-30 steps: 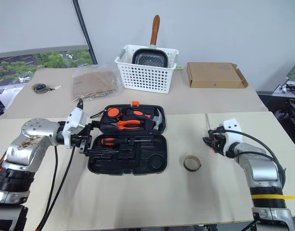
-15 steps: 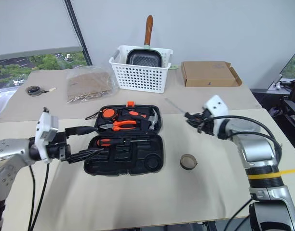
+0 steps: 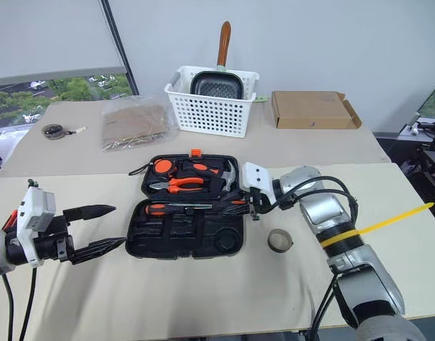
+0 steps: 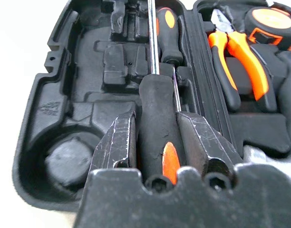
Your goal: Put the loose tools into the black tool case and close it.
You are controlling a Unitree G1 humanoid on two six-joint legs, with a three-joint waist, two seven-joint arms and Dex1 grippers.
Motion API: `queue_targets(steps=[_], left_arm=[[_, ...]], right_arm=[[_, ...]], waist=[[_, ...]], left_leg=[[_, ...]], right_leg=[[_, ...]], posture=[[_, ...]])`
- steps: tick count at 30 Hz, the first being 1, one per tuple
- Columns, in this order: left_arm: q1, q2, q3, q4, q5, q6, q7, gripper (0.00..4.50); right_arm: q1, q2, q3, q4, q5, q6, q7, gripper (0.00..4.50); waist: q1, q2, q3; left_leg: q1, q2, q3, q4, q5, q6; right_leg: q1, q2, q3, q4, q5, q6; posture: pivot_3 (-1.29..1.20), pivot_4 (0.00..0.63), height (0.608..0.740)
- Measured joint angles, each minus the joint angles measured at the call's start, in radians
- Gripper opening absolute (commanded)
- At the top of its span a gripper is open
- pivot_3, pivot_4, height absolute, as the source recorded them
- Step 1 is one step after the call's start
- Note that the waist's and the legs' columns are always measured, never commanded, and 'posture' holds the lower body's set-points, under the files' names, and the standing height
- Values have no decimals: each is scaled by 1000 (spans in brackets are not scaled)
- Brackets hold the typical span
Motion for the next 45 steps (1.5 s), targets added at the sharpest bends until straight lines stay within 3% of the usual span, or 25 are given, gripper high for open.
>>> queue_targets(steps=[6, 7, 14, 15, 27, 30, 40, 41, 45], left_arm=[[-3, 10, 4, -3, -18, 9, 16, 4500], [-3, 10, 4, -4, -20, 10, 18, 4500], [-15, 11, -1, -4, -31, 10, 33, 4500], [-16, 12, -1, -5, -32, 10, 34, 4500], [-15, 12, -16, -16, -33, 10, 54, 4500], [-16, 12, -24, -16, -33, 9, 55, 4500], [-23, 19, -34, -14, -32, 9, 54, 4500], [-24, 19, -34, -14, -32, 9, 54, 4500], [-30, 20, -36, -14, -32, 9, 54, 4500]], right_arm=[[-4, 32, 4, 33, -17, -20, 10, 998], [-4, 35, 4, 34, -20, -21, 12, 1997], [-5, 74, 4, 57, -40, -23, 7, 4252], [-5, 81, 4, 62, -41, -25, 7, 4387], [-26, 119, -38, 84, -31, -54, -15, 4387], [-31, 162, -53, 96, -27, -50, -60, 3716], [-83, 196, -48, 235, -135, -106, -222, 214], [-82, 197, -38, 237, -149, -108, -223, 38], [-72, 201, 1, 231, -175, -134, -210, 38]], waist=[[0, 0, 0], [-1, 0, 0], [-4, 0, 0], [-5, 0, 0], [-10, 0, 0], [-10, 0, 0], [-11, 0, 0], [-12, 0, 0], [-13, 0, 0]], left_leg=[[0, 0, 0, -1, 0, -1], [0, 0, 0, -1, 0, -1], [1, 0, 0, -2, 2, -3], [1, 0, 0, -2, 2, -3], [1, 0, 0, -3, 2, -4], [2, 1, 0, -3, 2, -5], [1, 0, 0, -3, 3, -5], [1, 0, 0, -3, 3, -5], [2, 1, 0, -4, 3, -6]], right_leg=[[0, 0, 0, 0, 1, -2], [0, 0, 0, 0, 1, -2], [0, 1, 0, 1, 0, -1], [0, 1, 0, 1, 0, -1], [0, 1, 0, 1, 1, -3], [0, 1, 0, 1, 1, -3], [-1, 1, 0, 1, 1, -3], [-1, 1, 1, 1, 1, -3], [-1, 2, 0, 1, 0, -3]], posture=[[0, 150, 700], [0, 150, 700], [0, 150, 700], [0, 150, 700], [0, 150, 700], [0, 150, 700], [0, 150, 700], [0, 150, 700], [0, 150, 700]])
